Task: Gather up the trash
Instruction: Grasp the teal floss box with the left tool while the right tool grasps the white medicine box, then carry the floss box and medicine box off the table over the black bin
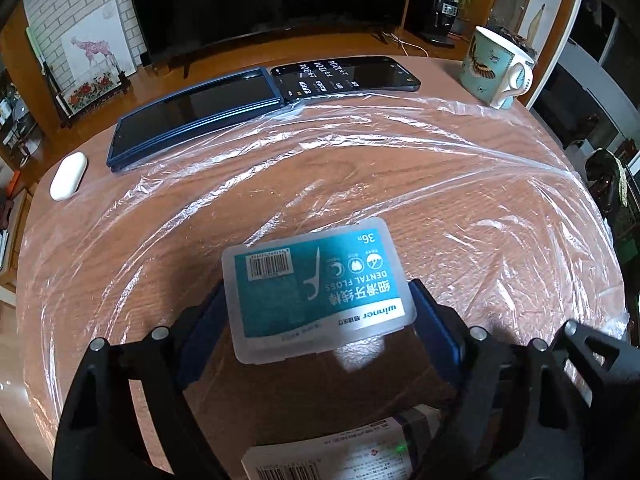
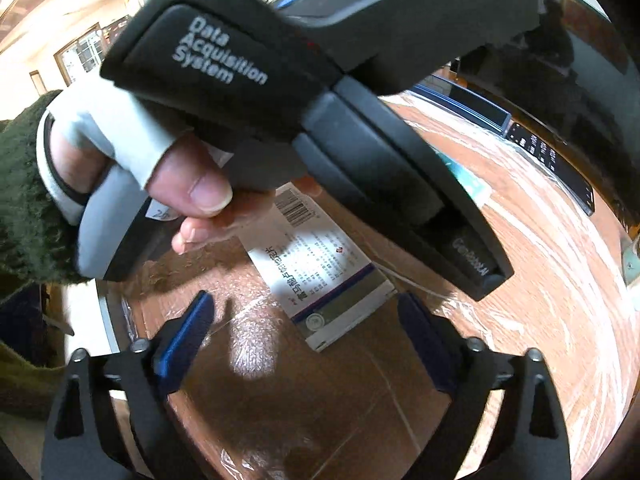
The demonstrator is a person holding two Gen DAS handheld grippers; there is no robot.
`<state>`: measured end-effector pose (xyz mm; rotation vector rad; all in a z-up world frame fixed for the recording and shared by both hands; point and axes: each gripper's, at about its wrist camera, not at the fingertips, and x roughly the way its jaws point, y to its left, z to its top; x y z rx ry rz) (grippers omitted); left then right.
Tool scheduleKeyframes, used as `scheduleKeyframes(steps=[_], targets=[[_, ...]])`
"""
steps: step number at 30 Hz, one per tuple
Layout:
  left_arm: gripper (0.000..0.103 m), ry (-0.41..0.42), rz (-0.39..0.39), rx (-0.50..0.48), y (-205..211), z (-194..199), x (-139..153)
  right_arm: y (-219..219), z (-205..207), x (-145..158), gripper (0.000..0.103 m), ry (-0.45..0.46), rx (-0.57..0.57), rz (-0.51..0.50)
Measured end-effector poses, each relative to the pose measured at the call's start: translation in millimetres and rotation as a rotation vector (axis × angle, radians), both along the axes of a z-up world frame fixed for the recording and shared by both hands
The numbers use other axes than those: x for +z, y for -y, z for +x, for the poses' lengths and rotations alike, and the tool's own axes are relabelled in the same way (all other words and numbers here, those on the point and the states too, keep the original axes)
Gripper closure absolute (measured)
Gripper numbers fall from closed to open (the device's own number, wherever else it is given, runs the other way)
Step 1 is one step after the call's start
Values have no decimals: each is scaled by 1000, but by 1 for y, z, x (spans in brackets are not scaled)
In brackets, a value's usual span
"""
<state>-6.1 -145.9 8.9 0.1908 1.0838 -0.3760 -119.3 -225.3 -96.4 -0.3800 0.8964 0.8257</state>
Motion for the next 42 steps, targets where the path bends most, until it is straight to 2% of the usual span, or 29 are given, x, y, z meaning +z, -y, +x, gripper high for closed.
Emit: scheduleKeyframes(steps=[5,11,13,17,18,32,42], targets=[[15,1,2,-13,-1,3,0,-13,10,5,8,33,23,-42],[15,8,0,-10,-6,7,0,-23,14,-5,8,-9,71,-79],[15,11,-4,-2,-10,9,-1,-27,13,-7,17,-3,75,-95],[16,25,-1,10,-14,10,0,-26,10,-4,48,17,63,-98],[16,29,-2,13,-15,10,1,-24,12,-3,51,5,53,-89],[15,78,-77,106,-45,1,19,43,-4,3,52,-94,-171,92],[15,91,-120,131,-62,-22,28,75,-14,5,52,-151,-349,228]])
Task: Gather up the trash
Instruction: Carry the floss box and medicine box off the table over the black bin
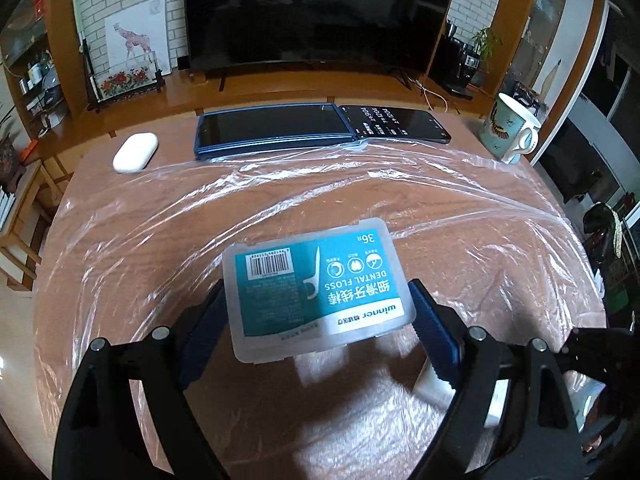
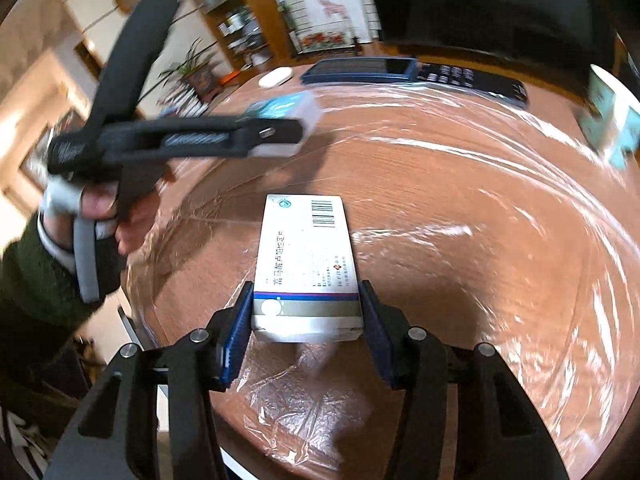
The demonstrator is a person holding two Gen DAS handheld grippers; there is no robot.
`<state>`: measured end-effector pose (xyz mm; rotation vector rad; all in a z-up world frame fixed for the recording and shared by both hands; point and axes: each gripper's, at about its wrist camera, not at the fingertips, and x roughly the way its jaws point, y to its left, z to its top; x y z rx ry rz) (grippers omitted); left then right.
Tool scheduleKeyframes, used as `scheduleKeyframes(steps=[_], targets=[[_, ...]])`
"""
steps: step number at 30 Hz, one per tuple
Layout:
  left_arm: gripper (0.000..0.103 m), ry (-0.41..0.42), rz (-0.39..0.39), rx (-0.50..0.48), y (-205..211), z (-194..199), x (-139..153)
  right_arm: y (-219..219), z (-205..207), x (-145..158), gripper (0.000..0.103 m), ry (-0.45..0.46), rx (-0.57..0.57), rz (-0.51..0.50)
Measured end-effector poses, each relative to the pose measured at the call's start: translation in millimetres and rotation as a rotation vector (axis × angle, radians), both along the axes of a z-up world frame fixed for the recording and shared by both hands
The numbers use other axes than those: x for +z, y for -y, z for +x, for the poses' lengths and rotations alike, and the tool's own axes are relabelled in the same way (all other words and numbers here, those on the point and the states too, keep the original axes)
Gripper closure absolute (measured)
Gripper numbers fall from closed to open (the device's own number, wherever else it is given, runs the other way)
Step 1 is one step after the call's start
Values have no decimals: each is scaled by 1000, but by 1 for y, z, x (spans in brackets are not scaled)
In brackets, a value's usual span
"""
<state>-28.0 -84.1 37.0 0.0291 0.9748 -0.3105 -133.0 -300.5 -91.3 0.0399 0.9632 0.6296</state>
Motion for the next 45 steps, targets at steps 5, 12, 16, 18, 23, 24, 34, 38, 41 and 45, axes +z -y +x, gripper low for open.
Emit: scheduleKeyframes(steps=[5,12,16,18,23,24,34,38,41,45], targets=[[15,11,-6,4,-8,-18,3,6,0,5,53,18,-53,15],[15,7,-18,8,-21,-47,2,10,-7,8,52,23,-110,34],[15,1,-37,12,-27,-63,2,8,-9,10,53,26,-138,40],[15,2,-46,8,-28,-71,2,8,-13,11,52,30,-151,45],[15,12,-41,-13,-29,-89,3,7,-27,14,53,42,-186,54],[15,14,-42,-16,-29,-92,4,7,-30,15,53,44,-193,55],[15,44,-48,-50,-35,-115,10,3,-60,22,53,73,-258,59],[15,52,-44,-72,-33,-123,12,3,-71,23,53,76,-273,63],[15,56,-41,-86,-31,-130,14,3,-80,24,53,79,-275,65],[15,64,-39,-89,-28,-142,16,4,-91,26,53,84,-262,68]])
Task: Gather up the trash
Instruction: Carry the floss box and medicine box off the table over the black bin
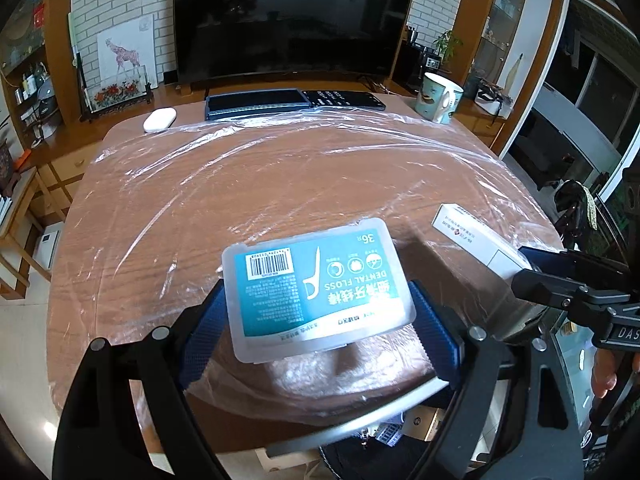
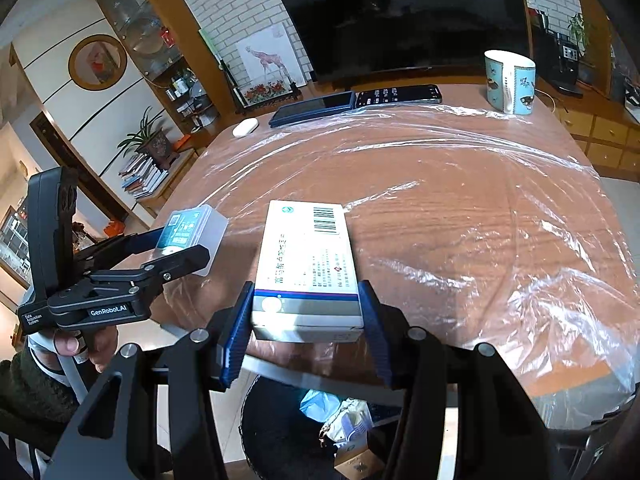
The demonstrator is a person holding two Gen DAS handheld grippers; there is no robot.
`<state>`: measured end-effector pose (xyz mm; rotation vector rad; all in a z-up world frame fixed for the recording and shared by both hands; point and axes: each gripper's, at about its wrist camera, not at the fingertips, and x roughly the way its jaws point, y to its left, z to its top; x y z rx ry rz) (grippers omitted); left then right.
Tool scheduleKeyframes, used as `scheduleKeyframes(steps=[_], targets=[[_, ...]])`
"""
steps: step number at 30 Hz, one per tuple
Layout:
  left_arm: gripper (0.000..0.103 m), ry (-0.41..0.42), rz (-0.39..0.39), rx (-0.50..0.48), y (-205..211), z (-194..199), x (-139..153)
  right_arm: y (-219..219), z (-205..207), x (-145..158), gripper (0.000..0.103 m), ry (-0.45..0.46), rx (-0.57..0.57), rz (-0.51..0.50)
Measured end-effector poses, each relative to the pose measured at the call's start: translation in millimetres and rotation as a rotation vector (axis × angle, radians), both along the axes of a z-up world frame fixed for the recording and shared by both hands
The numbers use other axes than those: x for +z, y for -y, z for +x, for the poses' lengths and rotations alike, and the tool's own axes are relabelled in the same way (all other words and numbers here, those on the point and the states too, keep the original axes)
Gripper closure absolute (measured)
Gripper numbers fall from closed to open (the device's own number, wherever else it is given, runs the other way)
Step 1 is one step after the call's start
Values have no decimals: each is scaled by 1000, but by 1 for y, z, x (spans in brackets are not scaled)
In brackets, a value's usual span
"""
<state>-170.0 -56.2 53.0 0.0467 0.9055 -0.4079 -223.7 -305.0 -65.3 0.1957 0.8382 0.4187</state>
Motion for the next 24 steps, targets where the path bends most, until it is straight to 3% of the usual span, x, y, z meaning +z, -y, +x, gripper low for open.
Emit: scheduleKeyframes(steps=[13,24], targets=[[15,-4,24,7,24,-59,3,22,-51,8,53,11,80,10],[15,-53,47,-26,36,-104,-9,29,-96,-9,53,-53,151,-6]])
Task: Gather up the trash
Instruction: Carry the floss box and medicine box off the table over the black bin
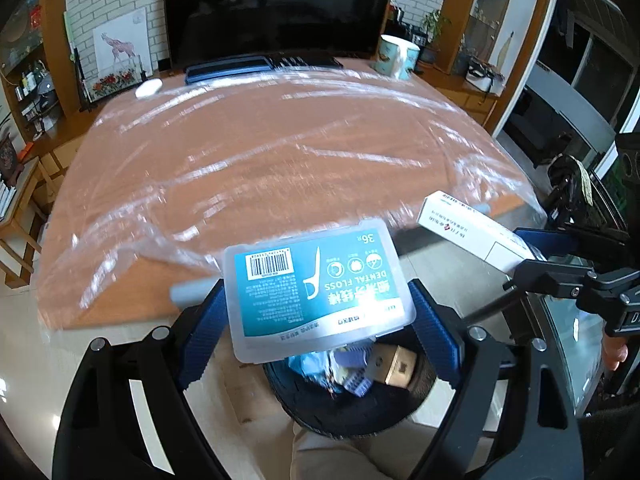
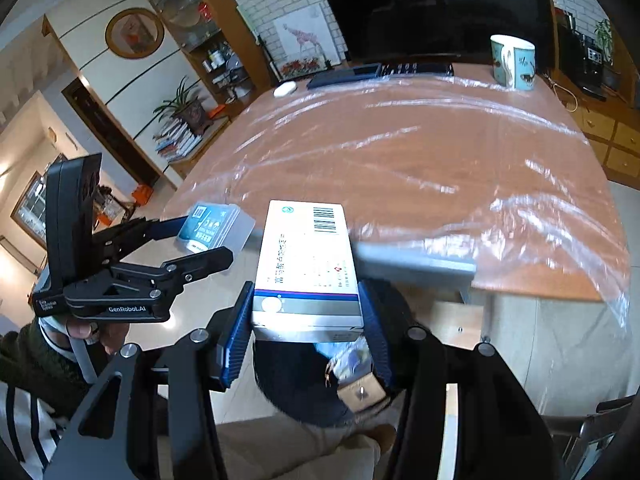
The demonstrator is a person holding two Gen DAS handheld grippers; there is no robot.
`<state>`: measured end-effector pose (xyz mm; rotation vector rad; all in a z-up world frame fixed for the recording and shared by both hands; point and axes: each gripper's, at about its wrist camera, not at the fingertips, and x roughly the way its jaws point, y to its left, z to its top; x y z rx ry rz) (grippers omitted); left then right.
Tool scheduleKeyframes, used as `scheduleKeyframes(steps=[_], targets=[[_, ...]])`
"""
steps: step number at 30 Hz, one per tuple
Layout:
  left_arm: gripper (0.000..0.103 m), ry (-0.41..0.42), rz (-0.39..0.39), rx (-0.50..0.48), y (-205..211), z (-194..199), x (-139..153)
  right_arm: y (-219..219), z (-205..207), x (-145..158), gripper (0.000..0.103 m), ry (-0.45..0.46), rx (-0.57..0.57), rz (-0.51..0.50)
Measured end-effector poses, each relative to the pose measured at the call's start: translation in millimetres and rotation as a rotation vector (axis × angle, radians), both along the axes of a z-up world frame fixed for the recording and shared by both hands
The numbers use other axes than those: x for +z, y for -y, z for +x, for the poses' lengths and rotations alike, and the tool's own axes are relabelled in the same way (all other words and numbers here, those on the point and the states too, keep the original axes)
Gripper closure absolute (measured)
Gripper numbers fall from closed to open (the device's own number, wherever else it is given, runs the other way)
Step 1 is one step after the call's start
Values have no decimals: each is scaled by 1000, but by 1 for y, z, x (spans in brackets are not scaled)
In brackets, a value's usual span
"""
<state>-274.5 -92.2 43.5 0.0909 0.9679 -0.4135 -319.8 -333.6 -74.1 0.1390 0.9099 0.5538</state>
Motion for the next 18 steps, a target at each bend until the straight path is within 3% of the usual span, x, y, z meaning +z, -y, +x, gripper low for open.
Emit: scheduleKeyframes(steps=[10,18], targets=[[15,-62,38,-49,15,-25,-26,1,-23,-26,52,-69,38,-23],[15,-132,68,-49,24,-18,-58,-6,-14,-56,52,-125,39,-56]])
